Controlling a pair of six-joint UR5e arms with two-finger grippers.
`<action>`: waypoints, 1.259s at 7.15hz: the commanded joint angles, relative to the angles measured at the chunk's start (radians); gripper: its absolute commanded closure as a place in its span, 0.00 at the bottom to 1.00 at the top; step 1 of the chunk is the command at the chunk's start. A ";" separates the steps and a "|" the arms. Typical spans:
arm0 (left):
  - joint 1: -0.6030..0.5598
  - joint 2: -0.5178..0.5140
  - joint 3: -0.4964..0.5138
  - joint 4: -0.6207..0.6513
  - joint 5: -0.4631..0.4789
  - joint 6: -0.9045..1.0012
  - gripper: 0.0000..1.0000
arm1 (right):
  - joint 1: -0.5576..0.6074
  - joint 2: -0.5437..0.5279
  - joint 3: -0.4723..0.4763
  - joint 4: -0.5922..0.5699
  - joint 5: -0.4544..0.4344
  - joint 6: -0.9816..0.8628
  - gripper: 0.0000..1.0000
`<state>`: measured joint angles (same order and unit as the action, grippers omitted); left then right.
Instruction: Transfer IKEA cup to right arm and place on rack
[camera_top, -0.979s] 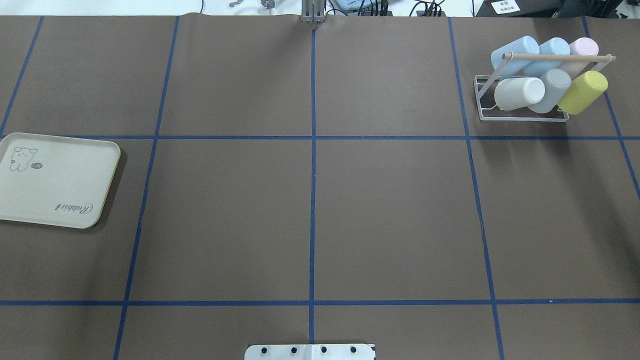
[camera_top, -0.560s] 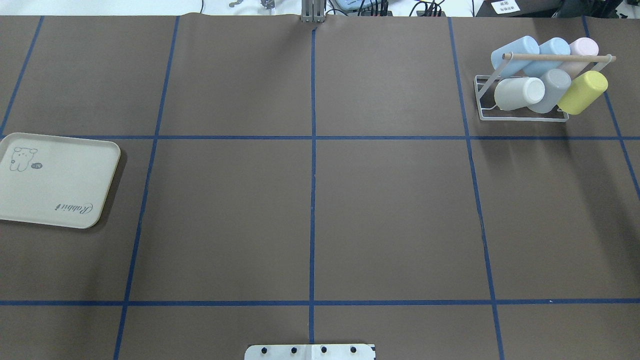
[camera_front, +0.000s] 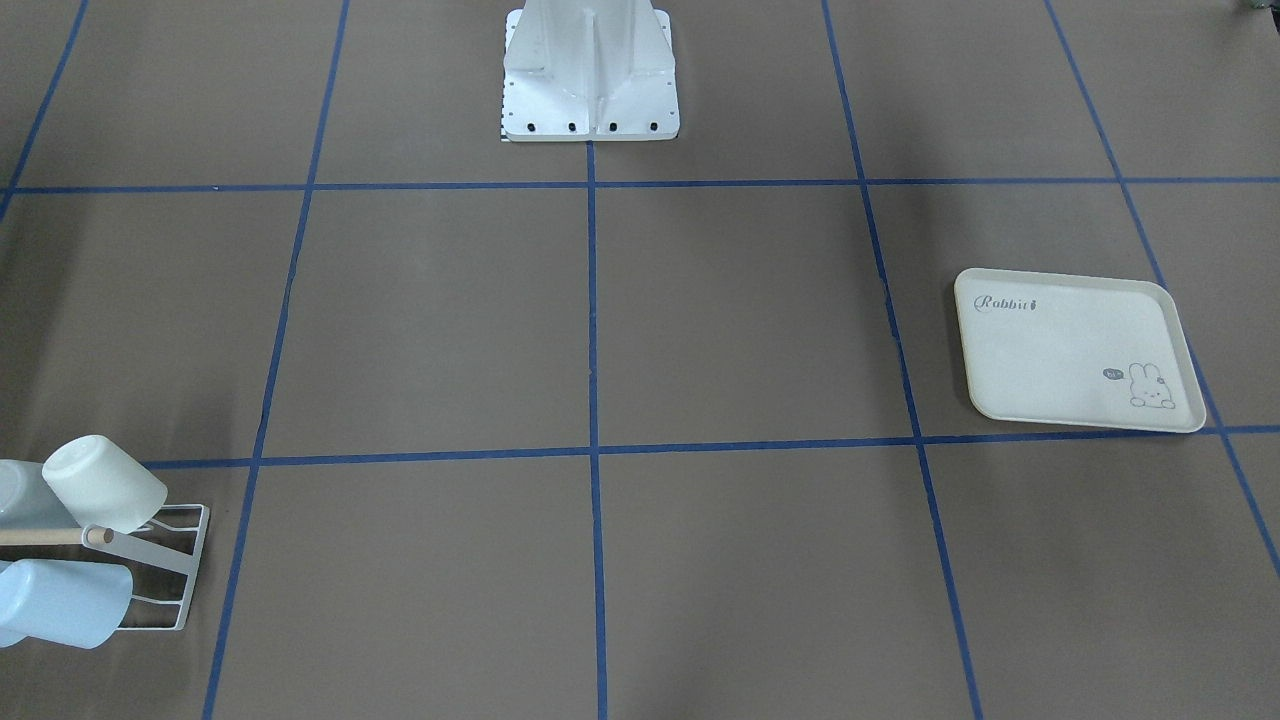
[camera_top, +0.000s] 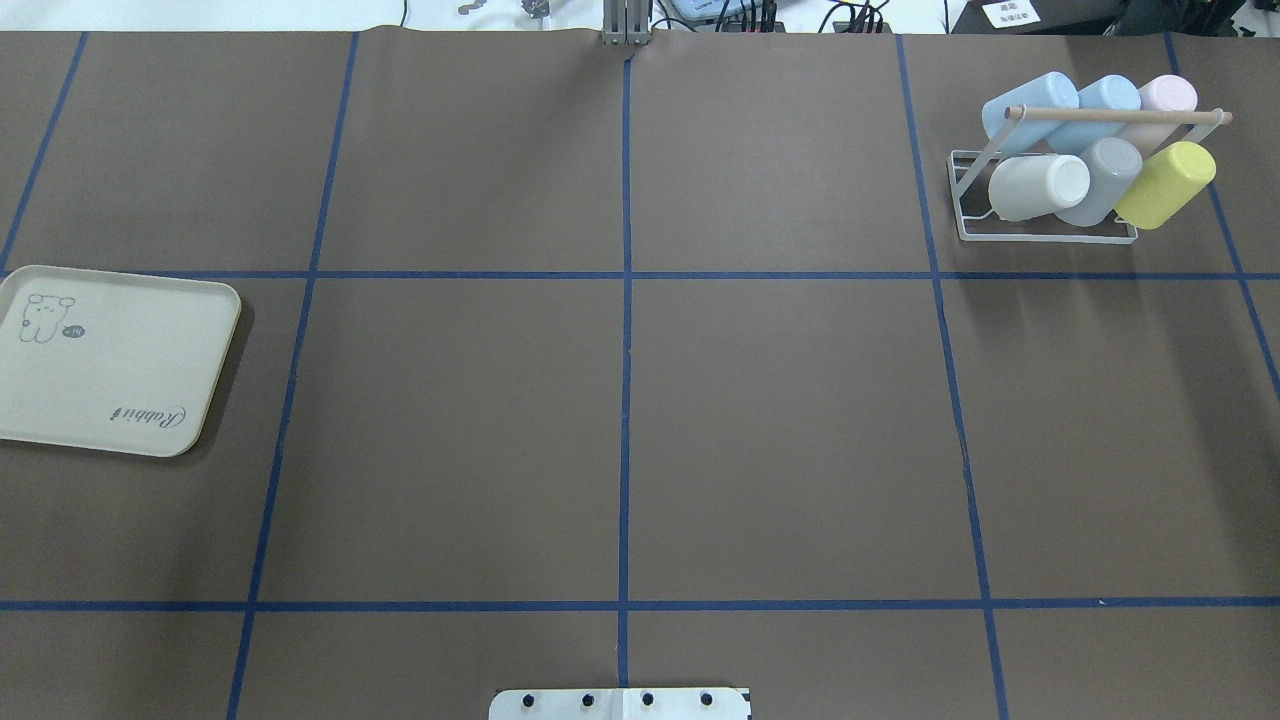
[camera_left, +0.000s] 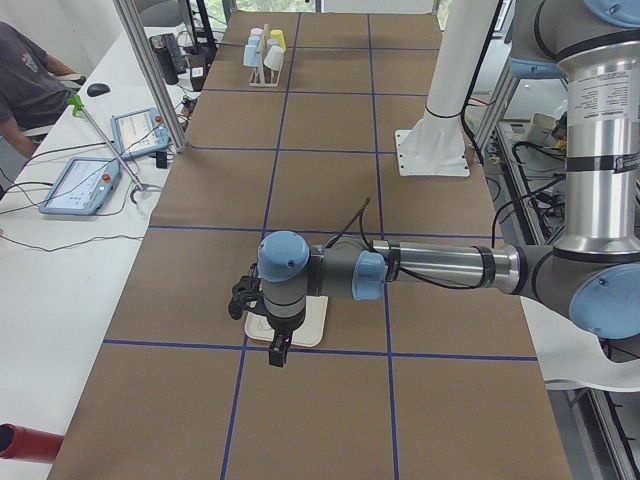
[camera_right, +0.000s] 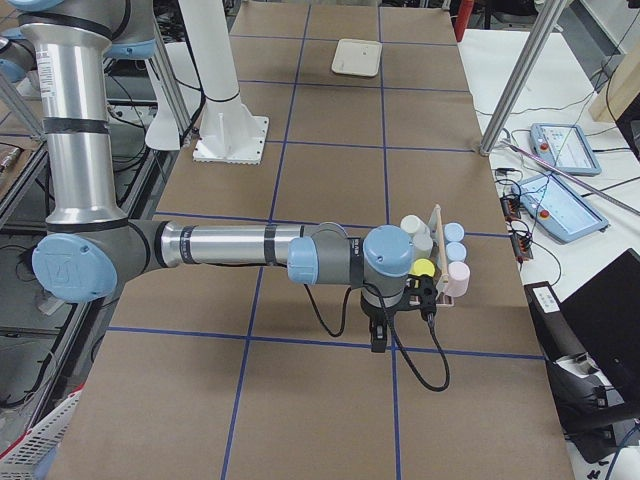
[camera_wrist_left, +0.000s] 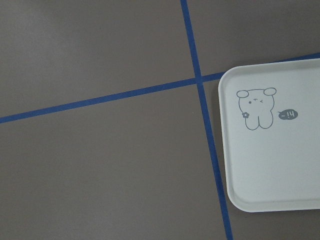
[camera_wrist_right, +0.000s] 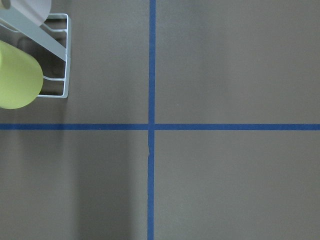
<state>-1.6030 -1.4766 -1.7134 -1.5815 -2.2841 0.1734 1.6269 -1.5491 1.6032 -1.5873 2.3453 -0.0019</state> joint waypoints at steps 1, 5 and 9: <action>0.000 0.001 0.002 0.000 0.000 0.000 0.00 | 0.010 -0.049 0.038 0.001 0.009 -0.003 0.00; 0.000 -0.002 0.009 0.002 0.000 0.000 0.00 | 0.010 -0.058 0.037 0.001 0.009 -0.001 0.00; 0.000 -0.002 0.009 0.002 0.000 0.000 0.00 | 0.010 -0.057 0.038 -0.009 0.025 0.003 0.00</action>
<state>-1.6030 -1.4799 -1.7047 -1.5800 -2.2841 0.1733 1.6368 -1.6076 1.6410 -1.5892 2.3618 0.0001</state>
